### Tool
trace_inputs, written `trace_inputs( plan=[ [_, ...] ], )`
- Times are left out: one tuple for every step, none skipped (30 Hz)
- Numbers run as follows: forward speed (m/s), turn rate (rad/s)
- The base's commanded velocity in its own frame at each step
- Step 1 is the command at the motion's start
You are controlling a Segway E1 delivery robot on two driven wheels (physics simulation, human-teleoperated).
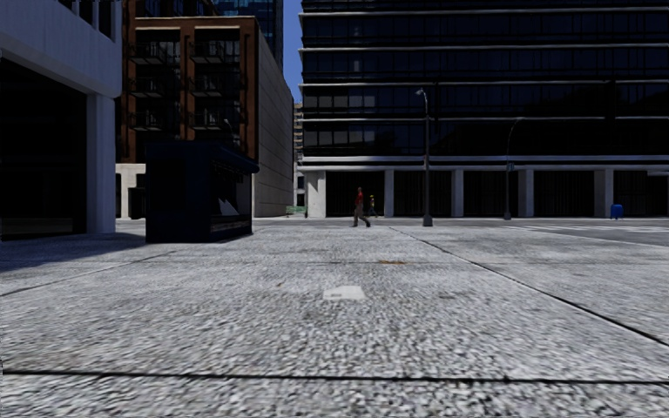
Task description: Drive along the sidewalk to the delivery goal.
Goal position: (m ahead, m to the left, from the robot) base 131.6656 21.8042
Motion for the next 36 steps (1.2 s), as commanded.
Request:
trace_inputs(
  plan=[
    [2.0, 0.0],
    [2.0, 0.0],
    [2.0, 0.0],
    [2.0, 0.0],
    [2.0, 0.0],
    [2.0, 0.0],
    [2.0, 0.0],
    [2.0, 0.0],
    [2.0, 0.0],
    [2.0, 0.0],
    [2.0, 0.0],
    [2.0, 0.0],
    [2.0, 0.0],
    [2.0, 0.0],
    [2.0, 0.0],
    [2.0, 0.0],
    [2.0, 0.0],
    [2.0, 0.0],
    [2.0, 0.0],
    [2.0, 0.0],
    [2.0, 0.0],
    [2.0, 0.0],
    [2.0, 0.0],
    [2.0, 0.0],
    [2.0, 0.0],
    [2.0, 0.0],
    [1.96, 0.0],
    [1.94, 0.0],
    [1.93, 0.0],
    [1.93, 0.0],
    [1.96, 0.0],
    [2.0, 0.0],
    [2.0, 0.0],
    [2.0, 0.0],
    [2.0, 0.0],
    [2.0, 0.0]
  ],
)
